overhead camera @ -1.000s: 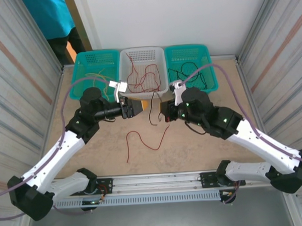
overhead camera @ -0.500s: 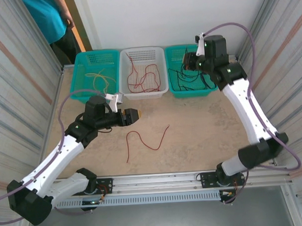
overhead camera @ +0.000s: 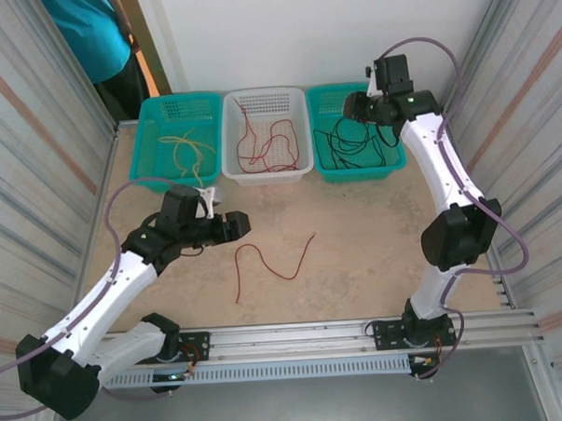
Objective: Untangle the cables
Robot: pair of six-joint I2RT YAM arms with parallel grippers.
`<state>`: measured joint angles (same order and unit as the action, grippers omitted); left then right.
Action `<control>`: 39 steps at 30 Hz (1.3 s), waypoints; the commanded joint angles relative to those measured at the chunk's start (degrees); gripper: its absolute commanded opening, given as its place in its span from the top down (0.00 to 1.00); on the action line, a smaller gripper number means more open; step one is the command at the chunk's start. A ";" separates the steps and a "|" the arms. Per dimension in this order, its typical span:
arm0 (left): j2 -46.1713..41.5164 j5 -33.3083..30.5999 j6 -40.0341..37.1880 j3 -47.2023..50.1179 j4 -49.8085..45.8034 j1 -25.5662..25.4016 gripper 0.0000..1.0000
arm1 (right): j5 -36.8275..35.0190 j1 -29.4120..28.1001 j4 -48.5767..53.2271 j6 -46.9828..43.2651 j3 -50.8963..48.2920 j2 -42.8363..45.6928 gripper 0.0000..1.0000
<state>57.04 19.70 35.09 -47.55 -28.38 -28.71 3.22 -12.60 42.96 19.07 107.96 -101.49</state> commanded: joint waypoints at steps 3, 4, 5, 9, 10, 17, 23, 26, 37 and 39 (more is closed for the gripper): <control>2.63 -4.39 -4.37 -1.45 -7.43 0.23 0.31 | -3.03 -6.91 -4.70 3.20 -15.73 13.36 0.53; 2.97 -3.96 -4.76 -1.49 -7.84 0.23 0.32 | -3.78 -8.68 -6.47 4.18 -19.76 16.18 0.52; 3.29 -3.59 -4.81 -1.48 -8.06 0.17 0.31 | -4.08 -10.32 -8.11 5.19 -23.26 18.46 0.51; 4.15 -2.54 -4.94 -0.89 -8.80 -0.53 0.33 | -6.32 -19.40 -13.16 9.24 -35.36 26.39 0.49; 4.14 -2.52 -5.12 -0.92 -9.17 -0.65 0.33 | -7.49 -22.16 -13.70 10.25 -37.67 27.55 0.49; 3.43 -3.65 -5.12 -2.25 -10.46 0.67 0.34 | -14.91 -38.03 -10.14 15.98 -44.49 26.65 0.48; 3.55 -2.03 -4.08 -3.99 -10.39 4.72 0.37 | -12.79 -42.59 -5.67 18.54 -43.55 18.07 0.51; 2.41 -2.32 -3.63 -3.40 -9.87 5.28 0.36 | -11.02 -43.80 -3.77 17.91 -42.21 12.82 0.51; 0.71 -1.87 -2.72 -1.02 -11.11 11.03 0.39 | 4.54 -47.47 2.25 11.27 -29.42 -9.63 0.54; -0.70 -0.51 -2.45 -0.14 -11.35 14.89 0.40 | 4.06 -47.82 5.49 10.75 -26.35 -13.73 0.56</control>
<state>58.78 18.13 31.88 -48.88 -37.91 -17.37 4.82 -60.12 41.30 32.12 78.37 -110.43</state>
